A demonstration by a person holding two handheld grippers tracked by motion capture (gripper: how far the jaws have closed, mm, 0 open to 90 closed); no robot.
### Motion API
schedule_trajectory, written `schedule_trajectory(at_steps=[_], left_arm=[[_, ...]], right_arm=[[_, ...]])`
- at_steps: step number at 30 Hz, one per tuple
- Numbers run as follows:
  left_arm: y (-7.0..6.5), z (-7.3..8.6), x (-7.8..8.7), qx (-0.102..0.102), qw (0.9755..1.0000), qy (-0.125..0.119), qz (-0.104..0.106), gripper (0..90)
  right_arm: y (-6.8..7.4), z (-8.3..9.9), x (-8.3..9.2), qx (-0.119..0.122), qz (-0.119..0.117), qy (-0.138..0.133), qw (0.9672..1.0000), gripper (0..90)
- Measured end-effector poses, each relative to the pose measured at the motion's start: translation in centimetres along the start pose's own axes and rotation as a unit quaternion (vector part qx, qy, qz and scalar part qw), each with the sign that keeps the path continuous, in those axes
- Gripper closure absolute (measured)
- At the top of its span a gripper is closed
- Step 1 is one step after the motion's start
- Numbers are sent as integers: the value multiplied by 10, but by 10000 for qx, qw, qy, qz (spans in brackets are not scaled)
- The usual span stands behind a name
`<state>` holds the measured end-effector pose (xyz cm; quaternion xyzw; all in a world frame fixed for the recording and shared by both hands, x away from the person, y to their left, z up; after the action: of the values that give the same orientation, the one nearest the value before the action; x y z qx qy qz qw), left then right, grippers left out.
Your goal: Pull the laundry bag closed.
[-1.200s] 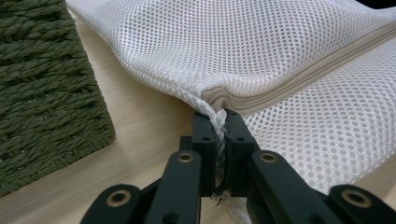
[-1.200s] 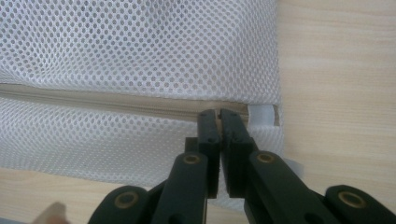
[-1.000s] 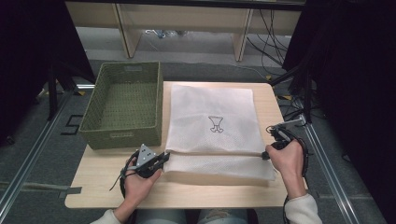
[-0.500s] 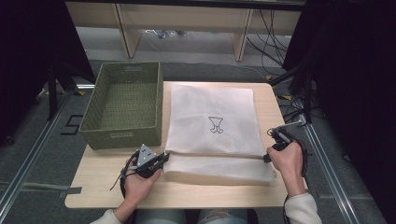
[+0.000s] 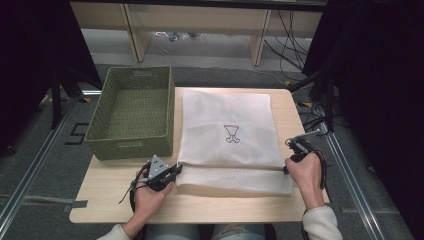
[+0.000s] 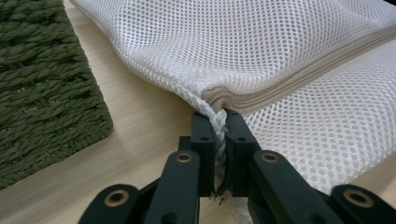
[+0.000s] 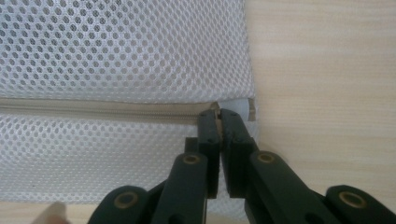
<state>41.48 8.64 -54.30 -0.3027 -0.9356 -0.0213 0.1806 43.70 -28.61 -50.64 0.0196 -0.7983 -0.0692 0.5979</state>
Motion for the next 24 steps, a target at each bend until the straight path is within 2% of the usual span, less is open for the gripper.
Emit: schedule_trajectory(at_steps=[1,2,3,4,6,9,10,11,12,13,14,15,17,19,20,21,23,24], left_arm=[[0,1,0,45,10000,2,1,832],[0,1,0,4,10000,12,30,831],[0,1,-1,-16,10000,29,32,829],[-1,2,-1,49,10000,46,22,827],[-1,4,-2,57,9999,73,54,823],[-1,5,-2,76,9999,103,53,813],[-1,5,-1,-7,9999,111,71,810],[-1,5,-1,40,9999,115,60,805],[-1,5,-1,24,9999,125,66,799],[-1,5,-1,-13,9999,134,79,792],[-1,5,-1,70,9999,136,66,784],[-1,4,-1,23,9999,107,98,772],[-3,4,0,86,9998,152,83,743],[-3,3,2,60,9999,122,48,695],[-4,2,2,101,9999,106,34,667],[-4,1,3,72,9999,106,52,632],[-5,0,5,16,9999,97,23,583],[-7,-1,6,67,9999,80,14,560]], right_arm=[[-1,0,0,73,50,-34,10000,851],[-5,-2,-2,393,29,-90,9992,841],[-4,-2,-3,390,118,-105,9991,838],[-4,-3,-3,498,72,-153,9986,837],[0,-4,-3,652,205,-226,9974,820],[10,-6,-3,1049,108,-452,9934,737],[12,-6,-3,1092,136,-434,9930,729],[18,-4,-2,1079,128,-404,9933,718],[21,-5,-1,1210,61,-476,9915,700],[29,-5,0,1271,-102,-514,9905,688],[32,-5,2,1300,-136,-541,9899,680],[37,-4,4,1320,-233,-582,9893,669],[46,-6,10,1326,-546,-720,9870,638],[50,-9,15,1303,-669,-929,9848,632],[48,-10,17,1332,-676,-971,9840,632],[45,-13,20,1358,-664,-1139,9819,629],[40,-17,23,1251,-697,-1273,9815,623],[37,-19,25,1164,-651,-1367,9816,622]])
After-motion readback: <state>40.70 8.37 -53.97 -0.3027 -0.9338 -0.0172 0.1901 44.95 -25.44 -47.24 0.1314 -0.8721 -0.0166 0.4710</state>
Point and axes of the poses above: each handheld gripper's, and its own axes: x roughly backward along the jaws, z roughly out of its underside, y roughly to its left, the point moved 8 cm from there along -x, roughly forward along the jaws, and after that the axes turned 6 degrees about -y, right-handed, at the moved point
